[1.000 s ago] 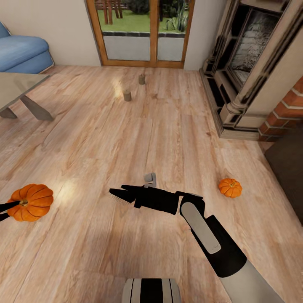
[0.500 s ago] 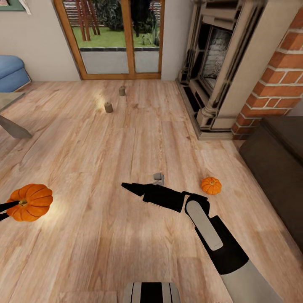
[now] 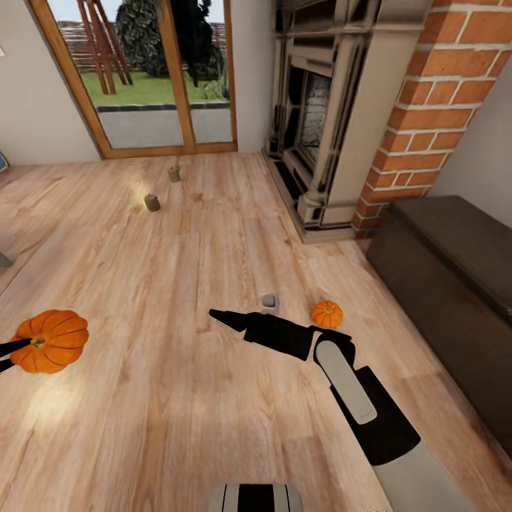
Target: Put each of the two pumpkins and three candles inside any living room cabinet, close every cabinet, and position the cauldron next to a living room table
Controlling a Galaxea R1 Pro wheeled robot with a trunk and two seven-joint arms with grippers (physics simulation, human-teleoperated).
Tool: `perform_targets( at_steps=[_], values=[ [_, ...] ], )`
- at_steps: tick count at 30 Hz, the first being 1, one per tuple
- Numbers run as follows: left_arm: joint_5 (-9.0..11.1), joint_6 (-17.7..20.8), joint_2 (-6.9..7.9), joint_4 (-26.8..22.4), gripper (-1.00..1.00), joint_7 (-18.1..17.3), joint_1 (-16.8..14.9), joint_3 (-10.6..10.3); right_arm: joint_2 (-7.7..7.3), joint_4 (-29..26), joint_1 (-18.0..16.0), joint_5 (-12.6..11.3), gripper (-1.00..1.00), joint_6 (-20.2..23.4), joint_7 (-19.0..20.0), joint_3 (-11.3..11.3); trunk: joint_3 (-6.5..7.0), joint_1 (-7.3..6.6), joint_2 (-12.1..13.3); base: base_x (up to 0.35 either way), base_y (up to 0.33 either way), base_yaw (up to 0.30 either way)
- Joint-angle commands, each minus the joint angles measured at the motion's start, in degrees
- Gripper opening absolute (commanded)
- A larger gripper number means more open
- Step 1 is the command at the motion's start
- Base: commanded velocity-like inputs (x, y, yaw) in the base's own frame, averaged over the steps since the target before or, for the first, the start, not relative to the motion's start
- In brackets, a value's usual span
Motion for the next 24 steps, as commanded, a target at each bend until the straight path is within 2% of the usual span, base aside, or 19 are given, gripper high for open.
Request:
perform_targets(
  at_steps=[1, 24],
  values=[
    [0.49, 0.57, 0.01, -0.01, -1.00, -0.12, -0.01, 0.06, 0.06, 0.04, -0.04, -0.14, 1.00, 0.29, 0.04, -0.01, 0.19, -0.03, 0.00, 0.000, 0.000, -0.281],
    [0.61, 0.57, 0.01, 0.13, -1.00, -0.09, -0.01, 0.20, 0.09, 1.23, -0.04, -0.14, 1.00, 0.29, -0.06, 0.01, 5.29, -0.63, 0.31, 0.000, 0.000, -0.281]
  ],
)
